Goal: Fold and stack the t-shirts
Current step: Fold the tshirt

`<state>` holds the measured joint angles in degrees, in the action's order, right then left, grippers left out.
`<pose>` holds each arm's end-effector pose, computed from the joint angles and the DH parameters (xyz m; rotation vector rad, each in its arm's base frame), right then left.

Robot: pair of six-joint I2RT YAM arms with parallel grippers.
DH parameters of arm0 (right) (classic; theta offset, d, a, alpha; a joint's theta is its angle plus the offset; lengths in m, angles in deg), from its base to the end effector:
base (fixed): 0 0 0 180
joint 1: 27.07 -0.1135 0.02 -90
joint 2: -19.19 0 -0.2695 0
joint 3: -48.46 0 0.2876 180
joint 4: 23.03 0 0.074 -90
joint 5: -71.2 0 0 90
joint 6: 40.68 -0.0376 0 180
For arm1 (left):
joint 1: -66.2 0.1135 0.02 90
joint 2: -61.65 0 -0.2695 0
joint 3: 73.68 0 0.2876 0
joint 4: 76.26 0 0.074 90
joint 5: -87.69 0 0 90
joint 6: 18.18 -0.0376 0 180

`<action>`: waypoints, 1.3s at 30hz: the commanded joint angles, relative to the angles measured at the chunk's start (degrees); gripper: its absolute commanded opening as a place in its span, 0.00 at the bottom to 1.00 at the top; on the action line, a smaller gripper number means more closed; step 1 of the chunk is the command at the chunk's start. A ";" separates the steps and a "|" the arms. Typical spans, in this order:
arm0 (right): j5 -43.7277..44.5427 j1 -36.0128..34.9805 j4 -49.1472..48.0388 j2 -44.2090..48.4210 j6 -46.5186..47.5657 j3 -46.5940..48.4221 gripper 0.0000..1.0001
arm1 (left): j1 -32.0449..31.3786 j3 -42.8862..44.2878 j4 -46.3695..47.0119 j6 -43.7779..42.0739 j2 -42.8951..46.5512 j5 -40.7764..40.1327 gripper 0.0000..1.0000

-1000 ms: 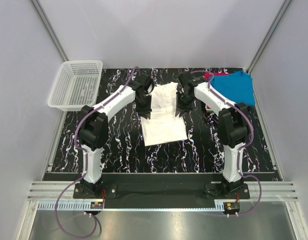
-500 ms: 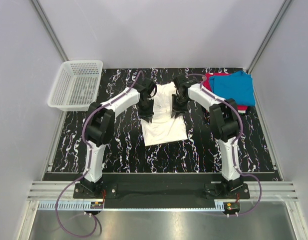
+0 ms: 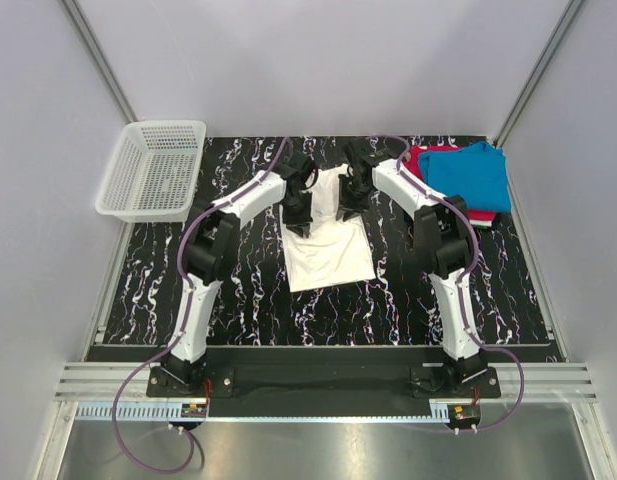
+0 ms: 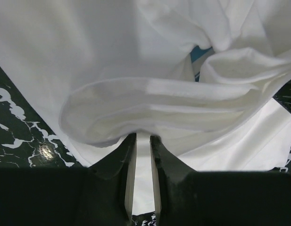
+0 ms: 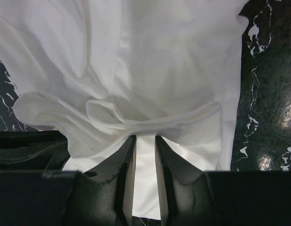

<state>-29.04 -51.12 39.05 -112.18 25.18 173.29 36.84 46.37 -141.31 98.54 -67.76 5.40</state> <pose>0.4761 0.2198 0.1796 -0.0458 2.8391 0.4510 0.4375 -0.2519 0.1678 0.0949 2.9411 -0.3644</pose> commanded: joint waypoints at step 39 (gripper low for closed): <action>15.59 3.84 4.62 -5.04 5.42 11.82 0.34 | 4.40 -1.93 -1.39 0.26 0.47 -9.64 0.23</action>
<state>-19.35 -48.91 42.13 -117.95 28.96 179.50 40.14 44.29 -141.40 99.11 -68.02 -1.03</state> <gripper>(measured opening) 0.338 0.224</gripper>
